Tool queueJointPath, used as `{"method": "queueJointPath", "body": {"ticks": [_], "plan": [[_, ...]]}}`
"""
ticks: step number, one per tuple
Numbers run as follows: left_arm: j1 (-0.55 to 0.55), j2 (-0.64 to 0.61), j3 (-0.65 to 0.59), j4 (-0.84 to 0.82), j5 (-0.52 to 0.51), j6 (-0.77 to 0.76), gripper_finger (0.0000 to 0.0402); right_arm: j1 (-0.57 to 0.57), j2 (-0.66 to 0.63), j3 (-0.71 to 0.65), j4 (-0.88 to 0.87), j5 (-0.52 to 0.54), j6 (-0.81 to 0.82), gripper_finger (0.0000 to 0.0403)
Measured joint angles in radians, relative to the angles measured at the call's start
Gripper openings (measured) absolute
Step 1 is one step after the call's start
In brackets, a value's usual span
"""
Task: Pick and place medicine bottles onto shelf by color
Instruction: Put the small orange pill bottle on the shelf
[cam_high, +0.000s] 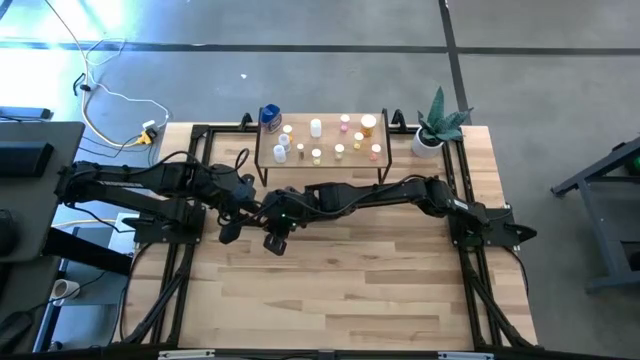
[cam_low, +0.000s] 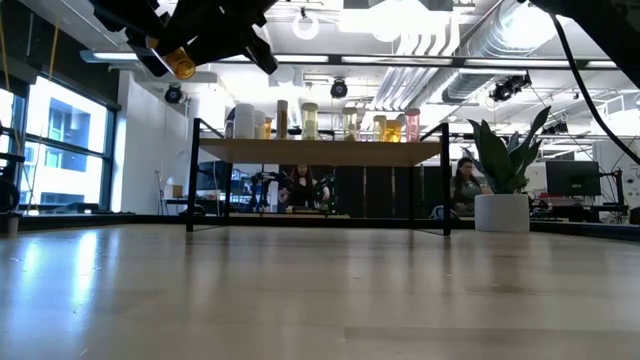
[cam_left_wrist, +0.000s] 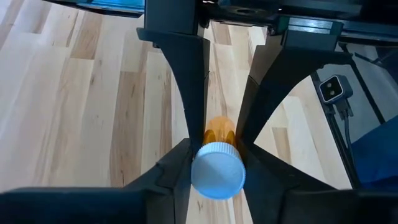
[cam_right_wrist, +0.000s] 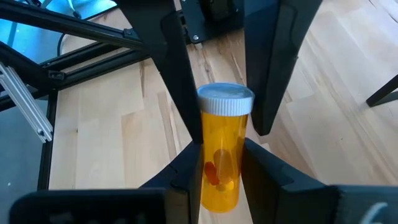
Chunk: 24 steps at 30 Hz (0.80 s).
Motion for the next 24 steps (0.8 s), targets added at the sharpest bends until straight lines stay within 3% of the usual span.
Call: {"method": "queueJointPath", "body": {"ticks": [8,18,24], "plan": [[0.0,0.0,0.0,-0.001,-0.001,0.0,0.0116,-0.009,0.0,0.0,0.002,-0.006,0.019,0.0081],[0.021,0.0,0.0,-0.023,-0.014,0.0,0.0117,-0.02,-0.006,0.0,-0.01,-0.006,0.003,0.0172],[0.066,-0.004,0.0,-0.038,-0.015,-0.007,0.0117,-0.046,-0.054,0.0,-0.057,-0.03,0.009,0.0185]]}}
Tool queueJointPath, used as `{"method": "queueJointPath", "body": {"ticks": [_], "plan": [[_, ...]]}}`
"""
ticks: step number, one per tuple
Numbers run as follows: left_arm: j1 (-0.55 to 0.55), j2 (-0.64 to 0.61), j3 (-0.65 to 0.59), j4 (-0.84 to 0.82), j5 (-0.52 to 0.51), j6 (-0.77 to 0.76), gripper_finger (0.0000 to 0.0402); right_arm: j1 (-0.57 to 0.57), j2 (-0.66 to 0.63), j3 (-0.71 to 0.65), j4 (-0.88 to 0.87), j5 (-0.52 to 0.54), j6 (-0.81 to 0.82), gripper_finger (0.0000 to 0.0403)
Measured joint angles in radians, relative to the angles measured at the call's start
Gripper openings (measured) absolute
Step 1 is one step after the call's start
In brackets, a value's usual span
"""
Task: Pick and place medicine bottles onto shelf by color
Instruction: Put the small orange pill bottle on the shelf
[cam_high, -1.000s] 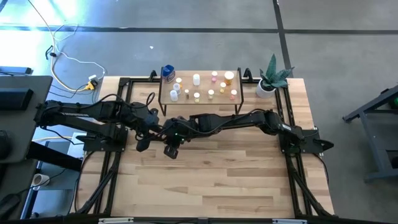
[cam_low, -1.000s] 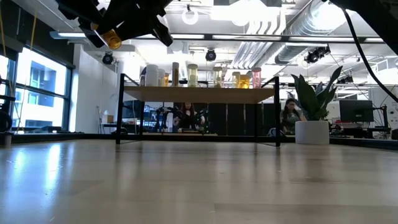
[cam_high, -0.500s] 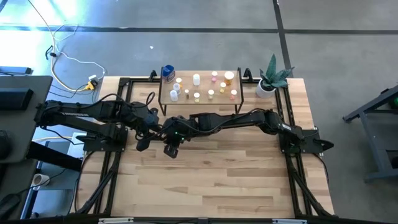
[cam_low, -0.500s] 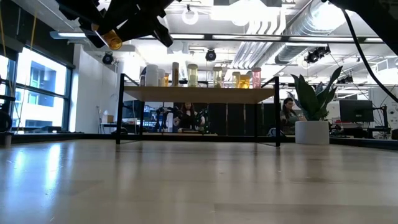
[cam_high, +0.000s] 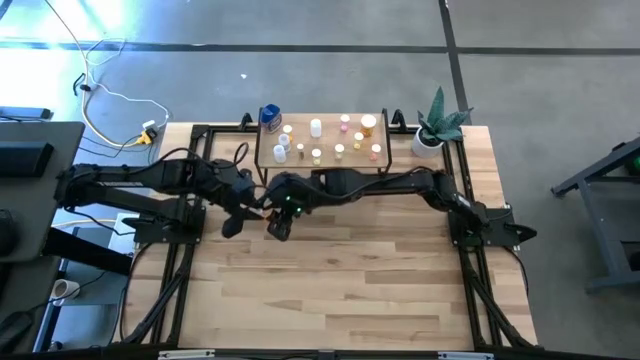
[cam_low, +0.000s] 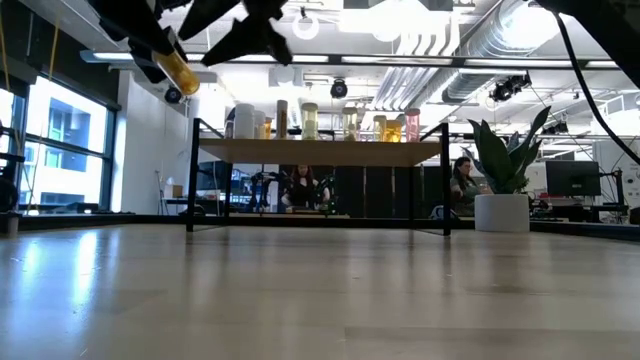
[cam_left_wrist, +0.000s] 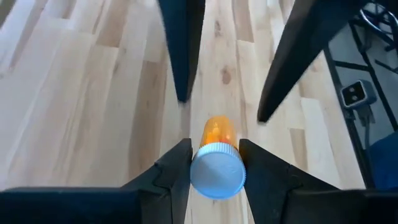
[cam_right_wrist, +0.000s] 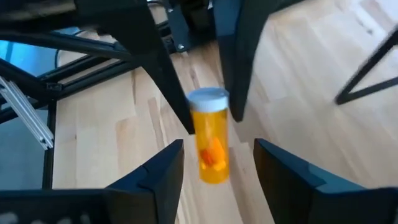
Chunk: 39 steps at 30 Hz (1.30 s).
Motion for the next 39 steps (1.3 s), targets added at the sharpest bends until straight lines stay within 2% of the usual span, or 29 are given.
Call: {"method": "queueJointPath", "body": {"ticks": [3,7,18,25,29,34,39], "plan": [[0.031,0.0,0.002,-0.013,-0.001,0.011,0.0117,-0.012,-0.022,0.0,-0.024,0.0,-0.011,0.0185],[0.088,0.0,0.059,-0.107,-0.012,0.082,0.0117,-0.03,-0.055,0.0,-0.044,0.0,-0.042,0.0186],[0.279,0.043,0.315,-0.366,-0.178,0.249,0.0117,-0.12,-0.12,0.0,-0.105,0.001,-0.135,0.0186],[0.406,0.153,0.507,-0.489,-0.268,0.327,0.0117,-0.177,-0.15,0.0,-0.134,0.001,-0.176,0.0186],[0.465,0.235,0.608,-0.546,-0.274,0.348,0.0117,-0.202,-0.161,0.0,-0.141,0.003,-0.205,0.0186],[0.514,0.325,0.691,-0.586,-0.274,0.366,0.0117,-0.228,-0.164,0.0,-0.16,0.0,-0.233,0.0186],[0.546,0.396,0.721,-0.592,-0.273,0.371,0.0117,-0.254,-0.164,0.0,-0.192,0.0,-0.246,0.0186]]}}
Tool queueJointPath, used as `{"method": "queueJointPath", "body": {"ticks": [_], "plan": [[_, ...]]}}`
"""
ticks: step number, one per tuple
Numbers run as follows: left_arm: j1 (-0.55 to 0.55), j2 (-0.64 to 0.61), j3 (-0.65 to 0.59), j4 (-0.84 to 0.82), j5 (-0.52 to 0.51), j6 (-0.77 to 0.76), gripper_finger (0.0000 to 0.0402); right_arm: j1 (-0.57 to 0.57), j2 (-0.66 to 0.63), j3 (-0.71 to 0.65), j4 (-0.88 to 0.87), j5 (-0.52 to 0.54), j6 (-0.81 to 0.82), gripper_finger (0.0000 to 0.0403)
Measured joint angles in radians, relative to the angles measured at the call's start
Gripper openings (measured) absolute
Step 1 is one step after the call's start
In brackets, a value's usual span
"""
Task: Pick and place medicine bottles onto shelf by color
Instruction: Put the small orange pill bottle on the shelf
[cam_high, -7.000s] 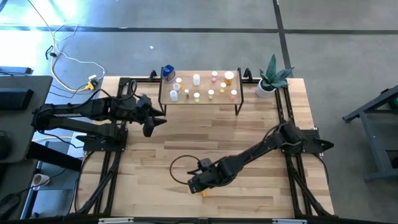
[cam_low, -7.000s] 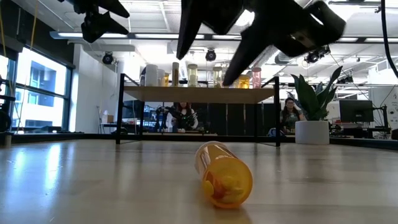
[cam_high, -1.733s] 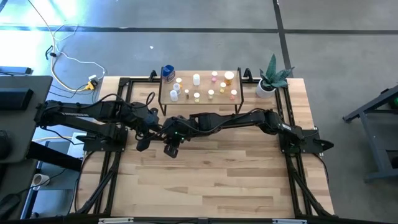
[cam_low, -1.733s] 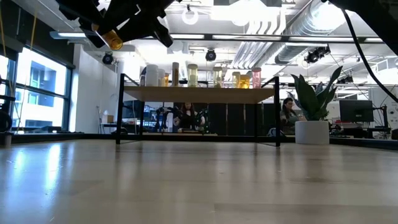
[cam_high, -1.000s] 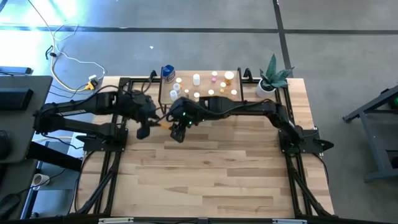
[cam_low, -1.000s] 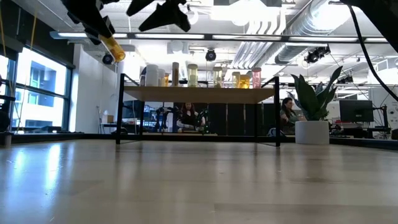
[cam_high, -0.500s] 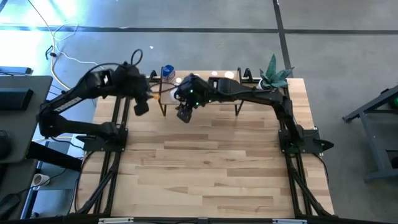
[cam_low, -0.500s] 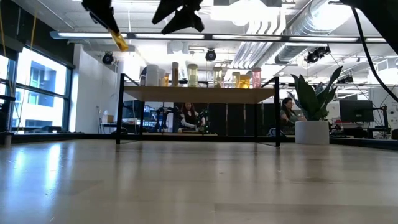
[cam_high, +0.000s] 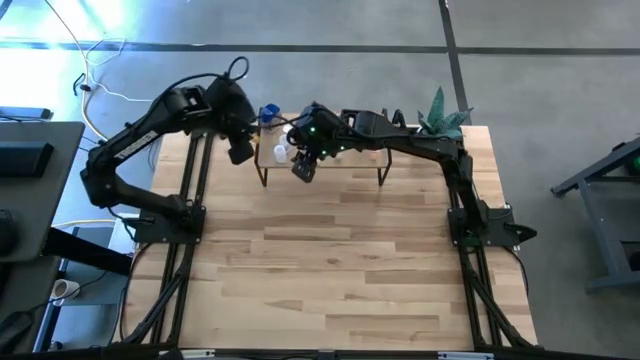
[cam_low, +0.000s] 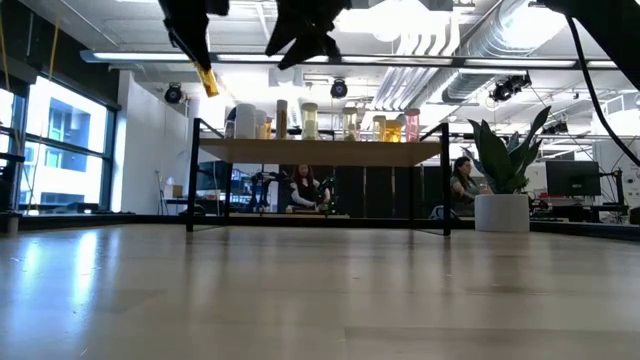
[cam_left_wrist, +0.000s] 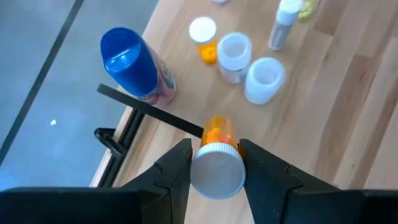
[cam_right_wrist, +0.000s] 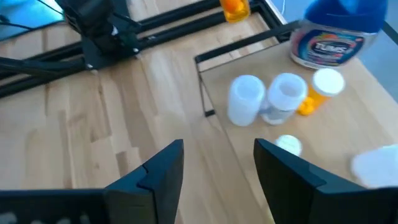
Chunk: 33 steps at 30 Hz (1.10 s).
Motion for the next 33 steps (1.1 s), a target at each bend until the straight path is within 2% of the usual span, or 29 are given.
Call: {"method": "queueJointPath", "body": {"ticks": [17,33], "plan": [[0.018,0.192,0.0,0.0,0.027,0.029,0.0117,-0.121,-0.022,0.0,-0.044,0.0,-0.026,0.0186],[0.016,0.263,-0.001,0.002,0.03,0.045,0.0117,-0.162,-0.031,0.0,-0.051,0.034,-0.056,0.0186]]}}
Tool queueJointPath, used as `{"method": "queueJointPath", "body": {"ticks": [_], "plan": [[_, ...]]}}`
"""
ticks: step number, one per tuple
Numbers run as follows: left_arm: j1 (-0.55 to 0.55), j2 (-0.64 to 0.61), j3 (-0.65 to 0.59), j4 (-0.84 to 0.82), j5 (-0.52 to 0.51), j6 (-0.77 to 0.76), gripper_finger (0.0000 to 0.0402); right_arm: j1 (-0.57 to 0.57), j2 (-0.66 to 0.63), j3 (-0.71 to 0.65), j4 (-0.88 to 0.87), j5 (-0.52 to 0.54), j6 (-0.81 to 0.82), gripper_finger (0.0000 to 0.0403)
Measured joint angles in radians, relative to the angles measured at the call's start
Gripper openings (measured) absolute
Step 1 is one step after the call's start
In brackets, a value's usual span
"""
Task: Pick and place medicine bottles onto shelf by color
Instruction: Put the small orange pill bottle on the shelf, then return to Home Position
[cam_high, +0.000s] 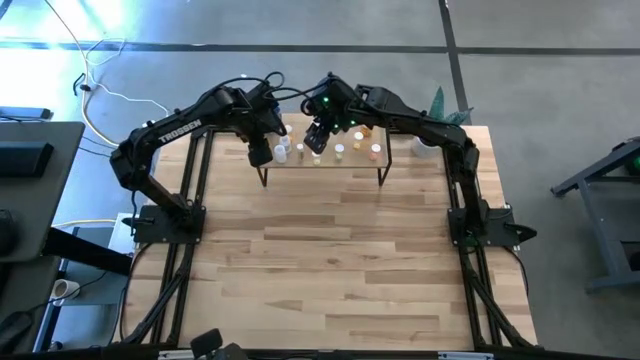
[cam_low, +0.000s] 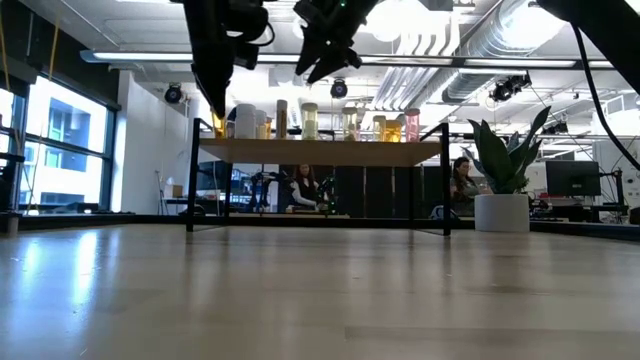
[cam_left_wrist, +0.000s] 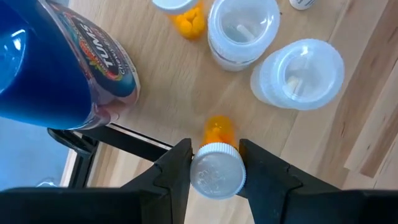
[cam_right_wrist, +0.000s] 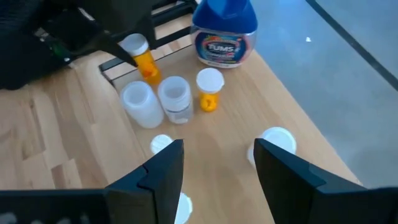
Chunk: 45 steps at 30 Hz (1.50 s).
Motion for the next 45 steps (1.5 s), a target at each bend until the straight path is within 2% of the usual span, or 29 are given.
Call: {"method": "queueJointPath", "body": {"ticks": [16,25,34,45], "plan": [[-0.006,-0.001,0.0,0.007,0.0,0.047,0.0119,0.0,0.001,0.0,0.0,0.01,0.001,0.0186],[-0.006,-0.001,0.0,0.008,0.0,0.063,0.0149,0.0,0.002,0.0,0.001,0.024,0.004,0.0186],[-0.006,-0.001,0.004,0.027,-0.004,0.063,0.0162,0.0,0.002,0.0,0.001,0.025,0.004,0.0186],[-0.006,-0.003,0.21,-0.079,-0.004,0.058,0.0164,0.0,0.002,0.0,0.001,0.025,0.023,0.0186]]}}
